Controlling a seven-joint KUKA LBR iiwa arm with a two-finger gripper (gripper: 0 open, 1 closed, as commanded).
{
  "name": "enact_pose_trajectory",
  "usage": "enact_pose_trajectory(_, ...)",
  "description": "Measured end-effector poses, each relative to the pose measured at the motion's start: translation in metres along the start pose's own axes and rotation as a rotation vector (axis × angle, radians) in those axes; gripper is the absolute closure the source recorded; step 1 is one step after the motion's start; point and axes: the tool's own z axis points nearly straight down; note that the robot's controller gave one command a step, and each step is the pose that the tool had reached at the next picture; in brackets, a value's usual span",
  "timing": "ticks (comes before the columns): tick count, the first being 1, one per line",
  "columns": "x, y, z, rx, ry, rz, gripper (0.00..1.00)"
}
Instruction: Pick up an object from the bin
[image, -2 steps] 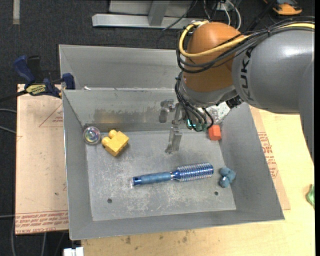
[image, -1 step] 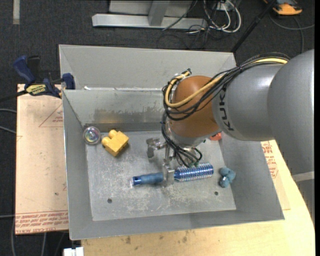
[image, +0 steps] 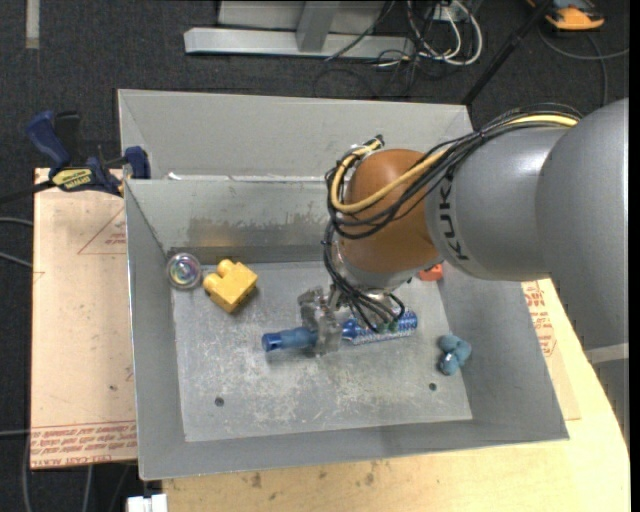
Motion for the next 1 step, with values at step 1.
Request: enact_pose_trajectory(1, 0.0051, 0.0081, -0.1132, 0.001, -0.009, 0.024, 1.0)
